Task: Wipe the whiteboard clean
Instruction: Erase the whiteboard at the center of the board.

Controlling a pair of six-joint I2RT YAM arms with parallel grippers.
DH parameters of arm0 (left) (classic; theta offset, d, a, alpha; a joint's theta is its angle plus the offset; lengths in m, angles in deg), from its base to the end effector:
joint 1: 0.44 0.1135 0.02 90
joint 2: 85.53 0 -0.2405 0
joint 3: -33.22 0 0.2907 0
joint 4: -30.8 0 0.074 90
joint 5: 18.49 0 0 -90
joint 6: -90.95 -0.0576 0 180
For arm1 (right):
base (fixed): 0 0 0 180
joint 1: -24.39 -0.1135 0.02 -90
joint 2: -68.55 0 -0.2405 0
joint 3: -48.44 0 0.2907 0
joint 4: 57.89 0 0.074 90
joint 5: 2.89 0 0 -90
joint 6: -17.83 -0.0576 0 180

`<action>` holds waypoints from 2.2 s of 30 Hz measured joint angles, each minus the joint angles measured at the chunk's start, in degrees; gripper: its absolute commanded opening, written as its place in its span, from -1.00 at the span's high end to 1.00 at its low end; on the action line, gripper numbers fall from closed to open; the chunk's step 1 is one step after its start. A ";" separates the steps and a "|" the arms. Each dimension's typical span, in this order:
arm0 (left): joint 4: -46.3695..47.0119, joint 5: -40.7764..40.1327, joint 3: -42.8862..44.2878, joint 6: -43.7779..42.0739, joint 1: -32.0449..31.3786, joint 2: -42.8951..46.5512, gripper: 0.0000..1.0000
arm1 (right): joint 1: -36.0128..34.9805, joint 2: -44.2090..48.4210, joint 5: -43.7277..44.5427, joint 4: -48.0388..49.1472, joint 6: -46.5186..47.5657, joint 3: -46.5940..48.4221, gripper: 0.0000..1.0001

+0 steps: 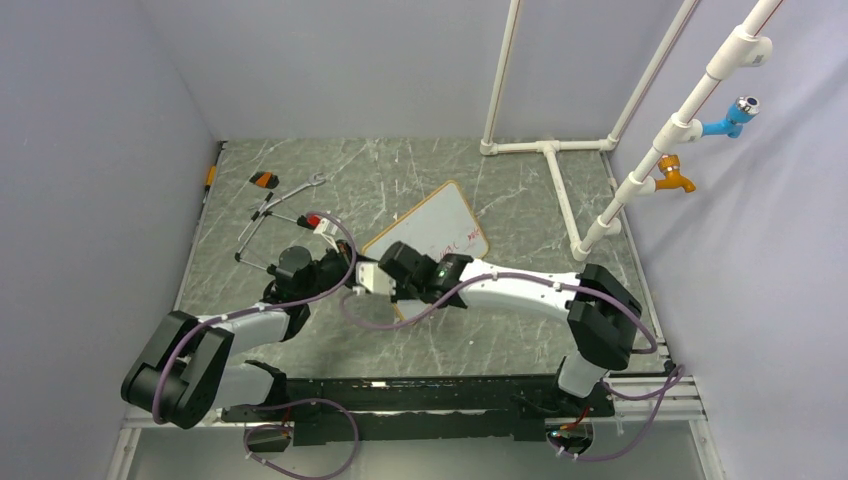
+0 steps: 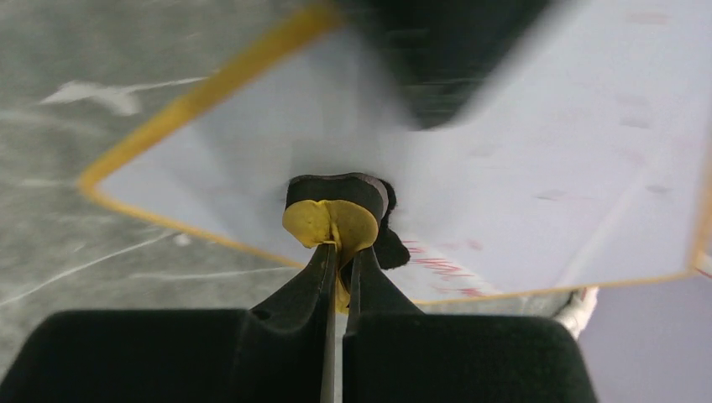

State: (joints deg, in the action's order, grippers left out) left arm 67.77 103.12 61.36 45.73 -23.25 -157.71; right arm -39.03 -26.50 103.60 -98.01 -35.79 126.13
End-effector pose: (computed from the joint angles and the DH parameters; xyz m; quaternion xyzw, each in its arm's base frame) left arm 0.2441 -0.1354 0.1252 0.0397 0.7422 -0.5240 0.4160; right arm 0.1883 0.3398 0.1574 -0.7009 0.6427 -0.0691 0.3016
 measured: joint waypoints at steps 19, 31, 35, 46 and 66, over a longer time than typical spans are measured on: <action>-0.24 1.88 -0.07 0.87 -0.13 -0.37 1.00 | -3.63 2.14 -3.13 -0.02 5.14 -8.02 1.00; 0.85 0.44 -0.07 1.05 0.09 -0.57 1.00 | 9.31 0.24 -6.47 0.31 -2.58 4.33 1.00; 0.52 0.42 -0.09 1.66 0.11 -0.63 1.00 | 11.08 1.05 -8.13 2.95 -3.06 2.60 1.00; 0.46 3.30 -0.31 1.07 -0.07 -0.68 1.00 | -0.31 3.69 -15.45 -0.39 3.89 -7.19 1.00; 0.42 2.03 -0.50 2.95 0.09 -0.83 1.00 | 10.91 4.57 -12.59 4.63 0.33 -2.29 1.00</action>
State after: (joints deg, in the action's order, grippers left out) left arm 68.19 105.16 60.86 48.68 -23.16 -158.54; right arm -28.12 -21.93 91.01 -93.38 -35.46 123.84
